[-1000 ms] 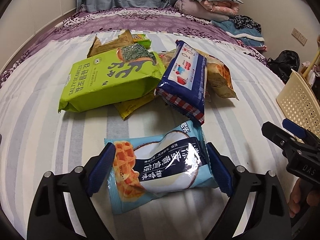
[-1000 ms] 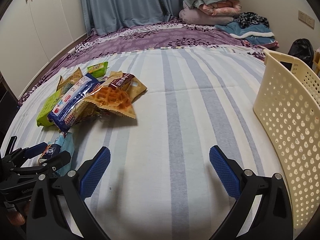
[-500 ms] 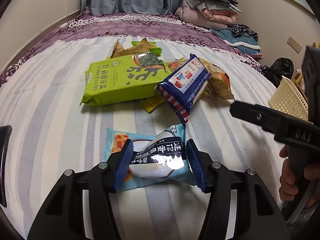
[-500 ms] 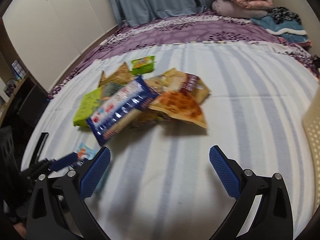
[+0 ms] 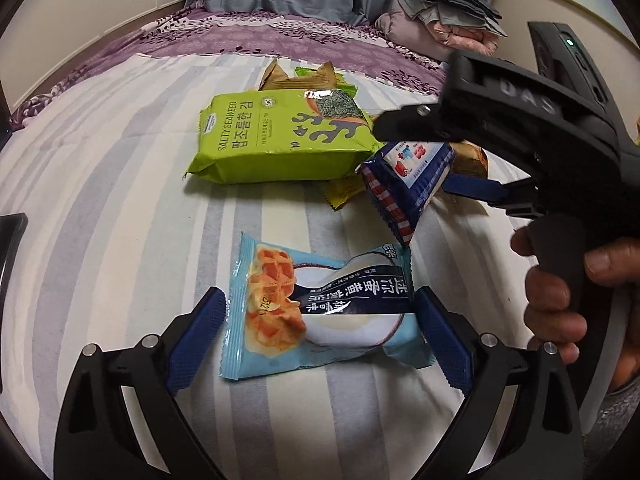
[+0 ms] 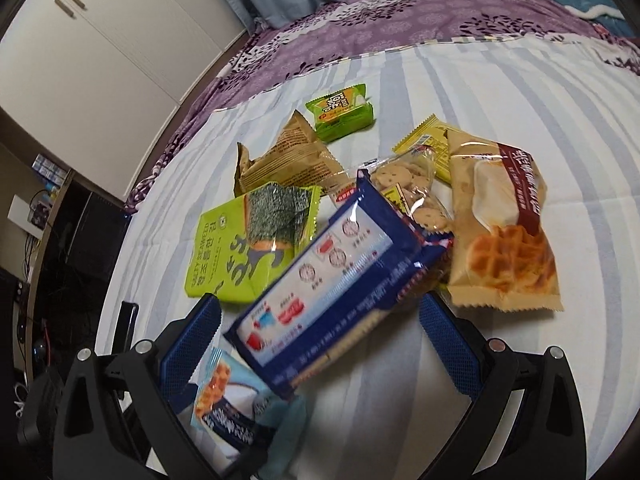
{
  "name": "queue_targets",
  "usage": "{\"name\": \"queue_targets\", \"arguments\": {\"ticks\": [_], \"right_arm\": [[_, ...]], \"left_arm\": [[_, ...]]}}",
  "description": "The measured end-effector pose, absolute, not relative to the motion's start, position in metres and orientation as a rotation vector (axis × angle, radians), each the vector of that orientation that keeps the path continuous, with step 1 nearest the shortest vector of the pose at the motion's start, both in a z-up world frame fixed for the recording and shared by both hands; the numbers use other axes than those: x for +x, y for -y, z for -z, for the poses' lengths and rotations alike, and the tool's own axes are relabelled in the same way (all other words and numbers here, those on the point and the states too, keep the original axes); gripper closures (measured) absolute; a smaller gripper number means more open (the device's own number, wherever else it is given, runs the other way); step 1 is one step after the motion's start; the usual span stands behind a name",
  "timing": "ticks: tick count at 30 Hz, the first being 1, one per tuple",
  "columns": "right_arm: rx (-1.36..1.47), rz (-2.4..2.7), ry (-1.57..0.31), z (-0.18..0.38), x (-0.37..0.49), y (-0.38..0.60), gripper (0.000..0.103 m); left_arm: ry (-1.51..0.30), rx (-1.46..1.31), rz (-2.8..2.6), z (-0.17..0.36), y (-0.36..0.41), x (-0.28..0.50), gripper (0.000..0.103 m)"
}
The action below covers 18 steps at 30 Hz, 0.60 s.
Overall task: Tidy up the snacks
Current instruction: 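Lift the light-blue bag with the left tool while the right tool grasps the blue biscuit pack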
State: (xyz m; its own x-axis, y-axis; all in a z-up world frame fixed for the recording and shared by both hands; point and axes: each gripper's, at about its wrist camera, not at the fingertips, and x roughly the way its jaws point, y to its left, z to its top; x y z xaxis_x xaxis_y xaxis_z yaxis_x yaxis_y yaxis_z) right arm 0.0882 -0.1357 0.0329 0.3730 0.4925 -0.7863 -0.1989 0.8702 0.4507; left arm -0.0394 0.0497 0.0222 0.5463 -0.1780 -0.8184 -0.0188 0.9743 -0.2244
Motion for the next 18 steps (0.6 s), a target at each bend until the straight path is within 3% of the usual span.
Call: {"name": "queue_targets", "arguments": {"ticks": [3, 8, 11, 18], "right_arm": [[0.262, -0.422, -1.107, -0.031, 0.096, 0.129, 0.007], [0.199, -0.396, -1.086, -0.032, 0.099, 0.131, 0.036], [0.202, -0.396, -1.080, -0.034, 0.097, 0.137, 0.047], [0.218, -0.410, -1.048, -0.041, 0.085, 0.158, 0.050]], "left_arm": [[-1.006, -0.219, 0.114, -0.018, -0.046, -0.037, 0.007], [-1.018, -0.198, 0.117, -0.014, -0.038, -0.036, 0.004], [-1.023, -0.202, 0.116, -0.016, -0.039, -0.038, 0.004], [-1.020, -0.186, 0.115, -0.021, -0.033, -0.044, 0.004]]}}
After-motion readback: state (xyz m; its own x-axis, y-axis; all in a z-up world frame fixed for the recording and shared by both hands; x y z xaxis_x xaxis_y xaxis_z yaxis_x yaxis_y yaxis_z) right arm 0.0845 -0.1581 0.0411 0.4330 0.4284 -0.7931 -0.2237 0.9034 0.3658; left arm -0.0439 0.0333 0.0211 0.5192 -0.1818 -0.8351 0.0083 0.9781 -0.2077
